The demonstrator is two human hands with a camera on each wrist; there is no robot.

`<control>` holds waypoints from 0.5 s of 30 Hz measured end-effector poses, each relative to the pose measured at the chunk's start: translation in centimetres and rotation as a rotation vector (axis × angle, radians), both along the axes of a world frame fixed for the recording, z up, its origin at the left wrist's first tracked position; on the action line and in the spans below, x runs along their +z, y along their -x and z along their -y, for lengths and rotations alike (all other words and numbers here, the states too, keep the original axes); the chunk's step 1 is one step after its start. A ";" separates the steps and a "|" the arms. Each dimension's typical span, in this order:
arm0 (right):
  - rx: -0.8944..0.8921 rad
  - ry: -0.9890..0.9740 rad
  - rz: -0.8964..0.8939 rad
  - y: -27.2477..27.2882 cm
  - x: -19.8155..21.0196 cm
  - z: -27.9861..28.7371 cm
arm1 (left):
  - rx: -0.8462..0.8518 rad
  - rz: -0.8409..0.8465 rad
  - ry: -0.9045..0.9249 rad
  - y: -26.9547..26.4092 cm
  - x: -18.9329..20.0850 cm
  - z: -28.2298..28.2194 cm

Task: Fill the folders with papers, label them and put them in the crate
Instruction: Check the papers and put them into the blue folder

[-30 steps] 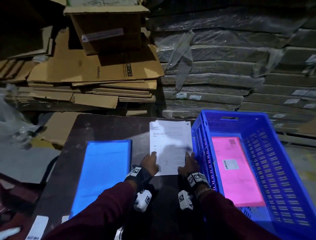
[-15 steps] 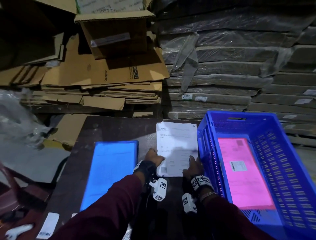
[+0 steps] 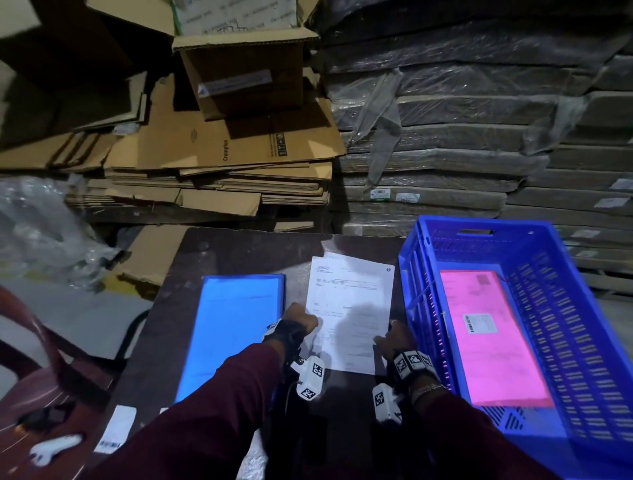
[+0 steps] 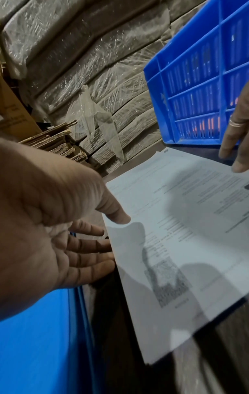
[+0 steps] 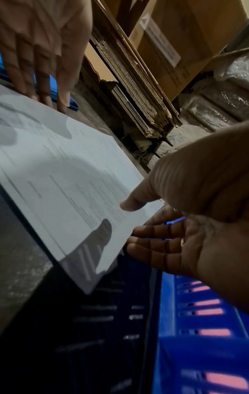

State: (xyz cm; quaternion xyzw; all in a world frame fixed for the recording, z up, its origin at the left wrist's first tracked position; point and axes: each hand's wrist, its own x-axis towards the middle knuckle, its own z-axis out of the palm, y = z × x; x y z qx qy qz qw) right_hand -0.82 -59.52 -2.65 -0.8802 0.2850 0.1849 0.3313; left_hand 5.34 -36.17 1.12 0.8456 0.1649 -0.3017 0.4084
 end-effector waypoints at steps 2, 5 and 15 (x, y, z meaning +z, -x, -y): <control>-0.038 -0.040 -0.007 0.8 0.1 -0.3 | -0.035 0.001 0.013 0.6 0.1 -0.4; -0.078 -0.179 -0.003 2.0 0.2 -1.0 | -0.060 -0.013 0.008 1.7 1.5 -0.6; -0.128 -0.069 0.032 3.5 0.5 -1.7 | -0.114 -0.059 -0.058 3.9 1.3 -2.1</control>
